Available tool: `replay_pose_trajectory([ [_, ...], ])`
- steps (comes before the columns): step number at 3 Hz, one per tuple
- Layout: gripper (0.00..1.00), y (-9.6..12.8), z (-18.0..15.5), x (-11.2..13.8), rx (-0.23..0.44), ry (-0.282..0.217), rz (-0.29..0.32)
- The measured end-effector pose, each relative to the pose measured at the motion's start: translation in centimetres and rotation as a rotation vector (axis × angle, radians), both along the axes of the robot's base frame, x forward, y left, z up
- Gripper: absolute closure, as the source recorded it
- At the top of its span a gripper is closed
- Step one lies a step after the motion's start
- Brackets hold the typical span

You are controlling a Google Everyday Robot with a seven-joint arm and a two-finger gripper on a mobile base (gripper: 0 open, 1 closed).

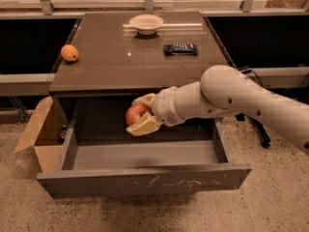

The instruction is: Pick apple from top drawer and place on counter

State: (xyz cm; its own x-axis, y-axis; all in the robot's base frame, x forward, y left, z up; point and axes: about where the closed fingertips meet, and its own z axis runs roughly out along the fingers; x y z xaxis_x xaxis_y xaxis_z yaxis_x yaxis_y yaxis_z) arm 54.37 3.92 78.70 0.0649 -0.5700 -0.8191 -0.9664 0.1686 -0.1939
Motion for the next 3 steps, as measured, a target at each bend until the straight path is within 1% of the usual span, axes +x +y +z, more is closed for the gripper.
replay_pose_trajectory([
  [1,1.0,0.6,5.2,1.6,-0.016,-0.047,0.007],
  [2,1.0,1.8,10.9,5.4,0.01,-0.085,0.017],
  [3,1.0,3.6,12.6,10.0,0.072,-0.082,0.007],
])
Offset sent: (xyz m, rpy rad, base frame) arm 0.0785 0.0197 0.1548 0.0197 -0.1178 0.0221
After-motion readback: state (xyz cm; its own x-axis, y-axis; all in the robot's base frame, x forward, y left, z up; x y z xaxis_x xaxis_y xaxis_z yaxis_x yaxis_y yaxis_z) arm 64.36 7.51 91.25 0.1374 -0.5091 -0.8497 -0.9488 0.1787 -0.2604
